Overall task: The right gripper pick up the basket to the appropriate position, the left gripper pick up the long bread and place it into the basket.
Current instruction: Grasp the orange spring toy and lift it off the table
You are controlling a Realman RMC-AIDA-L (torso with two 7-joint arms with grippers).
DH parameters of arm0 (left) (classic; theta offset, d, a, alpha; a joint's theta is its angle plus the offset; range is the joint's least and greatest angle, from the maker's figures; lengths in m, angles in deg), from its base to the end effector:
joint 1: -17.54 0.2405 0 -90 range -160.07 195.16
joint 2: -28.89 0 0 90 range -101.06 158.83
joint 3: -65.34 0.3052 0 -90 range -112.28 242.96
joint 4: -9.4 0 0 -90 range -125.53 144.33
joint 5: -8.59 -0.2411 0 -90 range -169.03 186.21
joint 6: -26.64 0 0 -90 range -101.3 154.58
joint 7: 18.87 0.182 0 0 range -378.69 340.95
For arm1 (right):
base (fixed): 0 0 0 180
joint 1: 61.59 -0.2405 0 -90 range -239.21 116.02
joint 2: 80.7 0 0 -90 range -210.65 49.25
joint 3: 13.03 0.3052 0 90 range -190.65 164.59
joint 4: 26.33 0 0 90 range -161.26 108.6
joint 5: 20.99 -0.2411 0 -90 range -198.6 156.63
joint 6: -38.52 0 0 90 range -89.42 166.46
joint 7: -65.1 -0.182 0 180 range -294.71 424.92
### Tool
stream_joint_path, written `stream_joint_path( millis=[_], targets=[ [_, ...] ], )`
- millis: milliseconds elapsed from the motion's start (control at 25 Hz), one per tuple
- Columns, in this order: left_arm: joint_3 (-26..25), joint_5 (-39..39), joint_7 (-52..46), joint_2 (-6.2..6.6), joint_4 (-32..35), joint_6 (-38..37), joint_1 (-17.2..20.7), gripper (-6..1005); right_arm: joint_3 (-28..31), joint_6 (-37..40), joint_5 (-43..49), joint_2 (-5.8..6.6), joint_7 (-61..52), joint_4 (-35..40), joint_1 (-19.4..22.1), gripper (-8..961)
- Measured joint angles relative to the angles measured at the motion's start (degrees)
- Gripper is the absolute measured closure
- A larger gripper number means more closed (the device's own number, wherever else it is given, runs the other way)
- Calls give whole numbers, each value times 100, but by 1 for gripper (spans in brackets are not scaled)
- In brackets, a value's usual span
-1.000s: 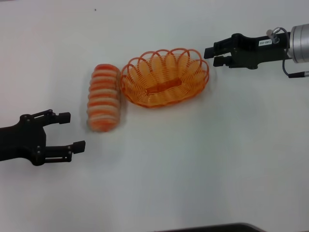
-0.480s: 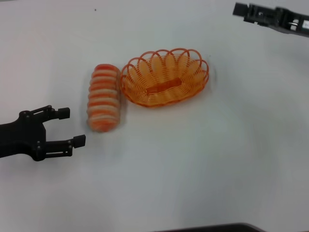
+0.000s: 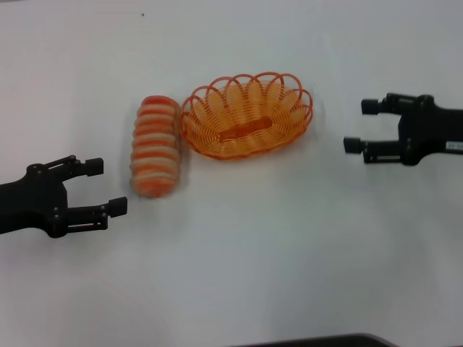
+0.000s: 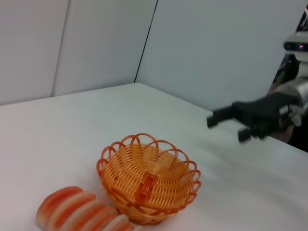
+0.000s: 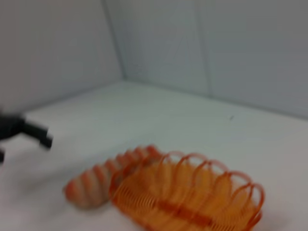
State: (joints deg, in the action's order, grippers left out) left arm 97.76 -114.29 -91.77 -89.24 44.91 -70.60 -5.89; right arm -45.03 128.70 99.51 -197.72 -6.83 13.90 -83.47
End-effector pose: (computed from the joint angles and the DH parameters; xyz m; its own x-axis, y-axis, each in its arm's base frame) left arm -0.3578 0.3220 -0.0507 0.7796 0.4032 0.4791 0.4974 -0.8636 -0.0825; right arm 0.3824 0.3453 -0.0186 0.8251 -0.3518 -0.4421 -0.5025 -0.8145 -0.2898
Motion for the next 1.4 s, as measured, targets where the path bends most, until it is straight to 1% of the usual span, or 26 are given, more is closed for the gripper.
stream_joint_path(
  millis=[40, 80, 120, 160, 240, 440, 560, 680, 720, 800, 880, 960, 1000, 1080, 1120, 1240, 1280, 1320, 1360, 1400],
  targets=[
    [0, -3, -31, 0, 0, 9, 4, 82, 0, -27, 127, -44, 109, 17, 1, 76],
    [0, -5, -56, 0, 0, 14, 8, 82, 0, -145, 341, -144, 342, 46, 1, 76],
    [0, -5, -77, 0, -1, 17, 10, 82, 0, -145, 341, -144, 342, 46, 1, 76],
    [0, -3, -87, 1, -1, 18, 12, 82, 0, -212, 435, -182, 433, 55, -3, 76],
    [0, 3, -97, 1, -1, 21, 15, 82, 0, -313, 573, -218, 529, 60, -26, 76],
    [0, 3, -155, 1, -1, 26, 13, 82, 13, -337, 634, -218, 562, 87, -68, 76],
    [0, -1, -386, 1, 2, 81, -17, 82, 38, -295, 621, -222, 570, 180, -75, 75],
    [-7, -2, -1276, 4, 108, 227, -118, 82, 57, -246, 616, -236, 539, 222, -83, 75],
    [9, -16, -1945, 36, 179, 288, -204, 81, 61, -224, 612, -236, 531, 222, -89, 75],
    [49, -80, -3084, 133, 244, 355, -348, 80, 69, -188, 607, -237, 496, 222, -112, 75],
    [104, -183, -4070, 258, 266, 431, -493, 80, 72, -180, 604, -239, 442, 222, -130, 75],
    [239, -322, -4826, 363, 303, 480, -621, 80, 72, -172, 604, -240, 414, 222, -140, 75],
    [308, -381, -4983, 376, 371, 491, -657, 80, 73, -168, 604, -240, 410, 222, -141, 75],
    [532, -596, -5359, 329, 662, 572, -739, 80, 76, -167, 604, -242, 409, 222, -147, 75],
    [646, -713, -5515, 275, 826, 633, -774, 80, 80, -171, 604, -242, 409, 222, -149, 75],
    [1057, -1120, -6046, 34, 1377, 838, -869, 80, 83, -185, 604, -243, 404, 249, -151, 75],
    [1275, -1389, -6358, -159, 1764, 902, -945, 80, 94, -192, 585, -243, 397, 279, -153, 75],
    [1275, -1389, -6358, -159, 1764, 902, -945, 80, 101, -196, 557, -243, 396, 283, -154, 75],
    [1377, -1540, -6524, -272, 2010, 913, -982, 80, 101, -196, 557, -243, 396, 283, -154, 75],
    [1449, -1626, -6626, -355, 2168, 904, -1000, 80, 104, -199, 519, -242, 394, 291, -157, 75]
  ],
)
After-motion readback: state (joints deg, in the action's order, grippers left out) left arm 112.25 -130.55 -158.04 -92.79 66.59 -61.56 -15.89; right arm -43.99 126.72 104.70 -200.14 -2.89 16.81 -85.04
